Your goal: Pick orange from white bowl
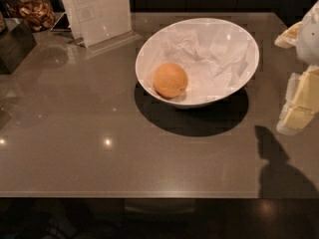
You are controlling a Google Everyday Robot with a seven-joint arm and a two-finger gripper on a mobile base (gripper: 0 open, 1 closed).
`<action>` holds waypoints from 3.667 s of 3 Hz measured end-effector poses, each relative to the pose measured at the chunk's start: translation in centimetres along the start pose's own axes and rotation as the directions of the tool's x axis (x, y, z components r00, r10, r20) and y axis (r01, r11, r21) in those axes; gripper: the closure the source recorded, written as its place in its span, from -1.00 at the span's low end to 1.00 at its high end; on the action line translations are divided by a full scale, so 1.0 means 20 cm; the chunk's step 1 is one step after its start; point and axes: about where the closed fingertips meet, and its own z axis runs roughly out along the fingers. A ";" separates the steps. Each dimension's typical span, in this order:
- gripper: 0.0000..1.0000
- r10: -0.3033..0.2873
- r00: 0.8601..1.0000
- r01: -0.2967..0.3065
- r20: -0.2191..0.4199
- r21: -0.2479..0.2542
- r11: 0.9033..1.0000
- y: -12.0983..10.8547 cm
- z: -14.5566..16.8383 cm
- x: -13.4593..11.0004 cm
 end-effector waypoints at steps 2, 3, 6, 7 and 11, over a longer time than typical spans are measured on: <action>-1.00 -0.018 0.996 0.018 0.086 0.007 1.000 -0.08 -0.02 -0.12; -1.00 -0.036 0.984 0.042 0.176 -0.026 0.999 -0.19 0.03 -0.29; -1.00 -0.035 0.957 0.058 0.289 -0.070 0.996 -0.32 0.14 -0.46; -1.00 -0.043 0.936 0.084 0.349 -0.103 0.991 -0.31 0.23 -0.54; -1.00 -0.051 0.913 0.119 0.405 -0.144 0.982 -0.33 0.35 -0.67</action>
Offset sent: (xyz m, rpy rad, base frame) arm 0.0439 0.0430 0.0242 0.1799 -0.0530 0.0915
